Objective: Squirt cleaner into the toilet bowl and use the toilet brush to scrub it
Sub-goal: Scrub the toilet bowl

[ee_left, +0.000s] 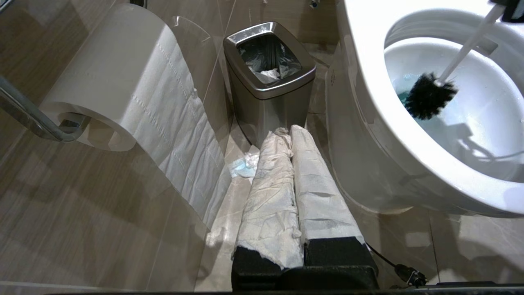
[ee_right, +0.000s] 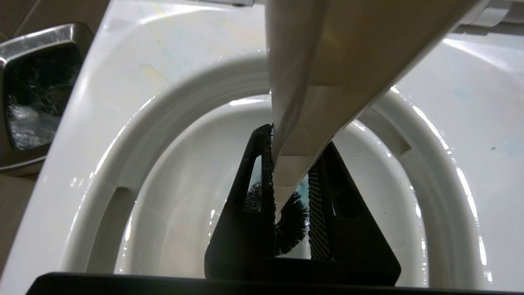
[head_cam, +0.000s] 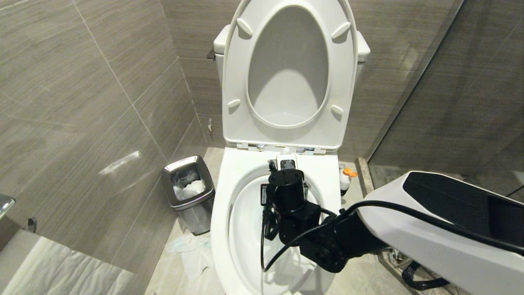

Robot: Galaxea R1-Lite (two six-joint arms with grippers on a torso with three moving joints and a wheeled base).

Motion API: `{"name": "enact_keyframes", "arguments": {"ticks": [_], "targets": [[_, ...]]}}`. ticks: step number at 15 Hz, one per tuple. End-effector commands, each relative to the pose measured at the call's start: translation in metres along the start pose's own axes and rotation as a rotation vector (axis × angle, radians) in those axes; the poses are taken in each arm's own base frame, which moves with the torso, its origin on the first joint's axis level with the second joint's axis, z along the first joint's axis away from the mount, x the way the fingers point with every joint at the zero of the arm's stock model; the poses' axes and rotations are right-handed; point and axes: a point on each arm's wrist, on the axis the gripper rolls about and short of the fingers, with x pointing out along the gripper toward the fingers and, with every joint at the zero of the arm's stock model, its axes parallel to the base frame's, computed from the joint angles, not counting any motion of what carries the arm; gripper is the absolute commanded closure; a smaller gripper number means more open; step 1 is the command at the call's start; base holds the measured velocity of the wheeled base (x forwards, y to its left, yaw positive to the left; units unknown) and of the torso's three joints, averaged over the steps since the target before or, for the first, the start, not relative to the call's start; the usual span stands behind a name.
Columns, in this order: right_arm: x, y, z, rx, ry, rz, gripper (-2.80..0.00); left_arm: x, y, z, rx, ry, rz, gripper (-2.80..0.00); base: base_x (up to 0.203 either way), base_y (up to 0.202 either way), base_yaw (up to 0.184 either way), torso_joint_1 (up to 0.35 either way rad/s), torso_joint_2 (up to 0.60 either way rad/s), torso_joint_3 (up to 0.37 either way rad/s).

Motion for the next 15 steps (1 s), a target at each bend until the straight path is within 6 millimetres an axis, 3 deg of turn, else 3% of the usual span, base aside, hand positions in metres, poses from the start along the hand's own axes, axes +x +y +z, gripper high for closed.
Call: {"name": "enact_keyframes", "arguments": {"ticks": [1,8,10,15], "targets": [[-0.022,-0.011,0.039,0.048,-0.054,0.010,0.00,0.000,0.000,0.000,0.000,0.000,-0.001,0.00,0.000,0.000,0.000,0.000,0.00,0.000],[-0.077,-0.042,0.100,0.117,-0.133,0.038,0.00,0.000,0.000,0.000,0.000,0.000,0.000,0.00,0.000,0.000,0.000,0.000,0.00,0.000],[-0.081,-0.045,0.103,0.111,-0.135,0.041,0.00,0.000,0.000,0.000,0.000,0.000,0.000,0.00,0.000,0.000,0.000,0.000,0.00,0.000],[-0.073,-0.027,0.085,0.083,-0.106,0.061,0.00,0.000,0.000,0.000,0.000,0.000,0.000,0.00,0.000,0.000,0.000,0.000,0.00,0.000]]}}
